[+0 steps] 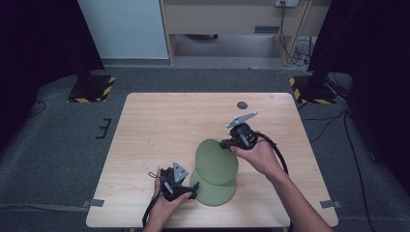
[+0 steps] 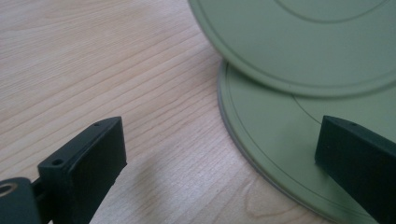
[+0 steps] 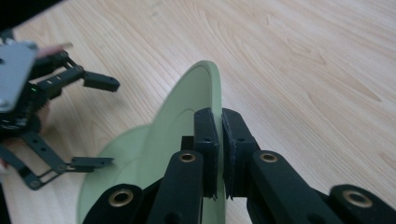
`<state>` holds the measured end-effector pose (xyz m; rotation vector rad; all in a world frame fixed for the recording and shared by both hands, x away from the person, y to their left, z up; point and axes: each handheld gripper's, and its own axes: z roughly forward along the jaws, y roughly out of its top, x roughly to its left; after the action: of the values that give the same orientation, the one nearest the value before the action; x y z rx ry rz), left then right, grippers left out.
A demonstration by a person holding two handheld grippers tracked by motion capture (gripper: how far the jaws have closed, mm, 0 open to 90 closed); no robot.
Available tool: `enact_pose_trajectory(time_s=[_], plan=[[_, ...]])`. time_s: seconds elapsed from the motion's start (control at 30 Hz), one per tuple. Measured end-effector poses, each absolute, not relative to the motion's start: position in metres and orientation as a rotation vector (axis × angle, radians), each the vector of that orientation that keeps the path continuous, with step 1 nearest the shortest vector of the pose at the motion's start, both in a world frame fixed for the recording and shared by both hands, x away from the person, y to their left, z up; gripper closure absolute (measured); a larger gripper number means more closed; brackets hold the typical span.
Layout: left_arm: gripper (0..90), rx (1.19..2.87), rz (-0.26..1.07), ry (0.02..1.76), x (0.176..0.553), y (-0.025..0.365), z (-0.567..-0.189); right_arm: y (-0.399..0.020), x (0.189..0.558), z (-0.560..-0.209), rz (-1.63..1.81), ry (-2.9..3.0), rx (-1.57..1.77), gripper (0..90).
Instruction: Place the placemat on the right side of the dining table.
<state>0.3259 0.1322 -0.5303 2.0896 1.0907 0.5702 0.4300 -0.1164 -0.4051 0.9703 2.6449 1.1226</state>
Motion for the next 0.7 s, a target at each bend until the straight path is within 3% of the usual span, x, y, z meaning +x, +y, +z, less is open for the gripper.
enact_pose_trajectory(time_s=[0.7], plan=[[2.2,2.029,0.616,1.220,0.334,0.159,-0.528,-0.138,0.443,-0.373,1.221,2.370,1.126,86.0]])
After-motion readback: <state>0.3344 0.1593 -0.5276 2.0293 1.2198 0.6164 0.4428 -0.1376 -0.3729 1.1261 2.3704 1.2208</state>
